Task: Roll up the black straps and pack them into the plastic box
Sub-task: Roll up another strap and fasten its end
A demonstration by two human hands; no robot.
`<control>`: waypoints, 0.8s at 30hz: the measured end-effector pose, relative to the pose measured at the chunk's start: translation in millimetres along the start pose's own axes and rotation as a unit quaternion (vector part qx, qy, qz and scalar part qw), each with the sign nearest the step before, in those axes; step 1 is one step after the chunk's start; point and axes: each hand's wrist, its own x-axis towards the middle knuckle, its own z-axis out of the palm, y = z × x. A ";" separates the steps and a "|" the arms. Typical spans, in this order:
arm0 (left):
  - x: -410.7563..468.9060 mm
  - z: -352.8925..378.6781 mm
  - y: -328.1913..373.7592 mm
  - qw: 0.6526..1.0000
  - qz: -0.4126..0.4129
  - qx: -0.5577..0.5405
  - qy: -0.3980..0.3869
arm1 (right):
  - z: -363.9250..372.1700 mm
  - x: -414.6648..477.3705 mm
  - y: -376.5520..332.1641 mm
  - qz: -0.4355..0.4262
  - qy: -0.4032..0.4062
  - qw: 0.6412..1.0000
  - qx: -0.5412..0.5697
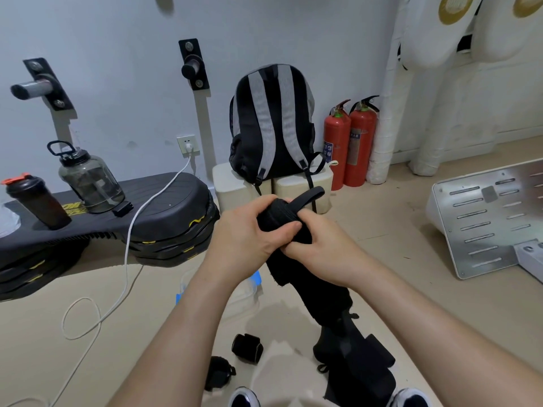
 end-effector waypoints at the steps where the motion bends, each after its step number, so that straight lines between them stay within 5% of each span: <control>1: 0.7 -3.0 -2.2 1.000 -0.001 -0.007 -0.019 | 0.0 1.0 1.6 -0.001 -0.007 1.000 0.003; 10: -2.7 -19.6 -3.3 0.971 -0.004 -0.052 -0.235 | -22.8 2.2 10.8 0.019 -0.078 0.993 0.087; 13: -2.5 -18.3 -1.2 0.984 0.000 -0.073 -0.164 | -21.9 3.4 11.2 0.020 -0.057 0.991 0.121; 16: -0.6 -11.8 3.0 1.000 -0.004 0.001 -0.010 | -13.4 4.3 7.8 0.068 0.107 0.991 0.032; 20: -0.8 8.8 5.9 0.976 0.053 0.161 0.140 | -1.7 -2.1 -10.1 0.175 0.018 0.928 0.329; 24: -5.9 35.0 7.4 0.969 0.120 0.190 0.104 | -5.2 1.7 -9.1 0.181 0.066 0.894 0.404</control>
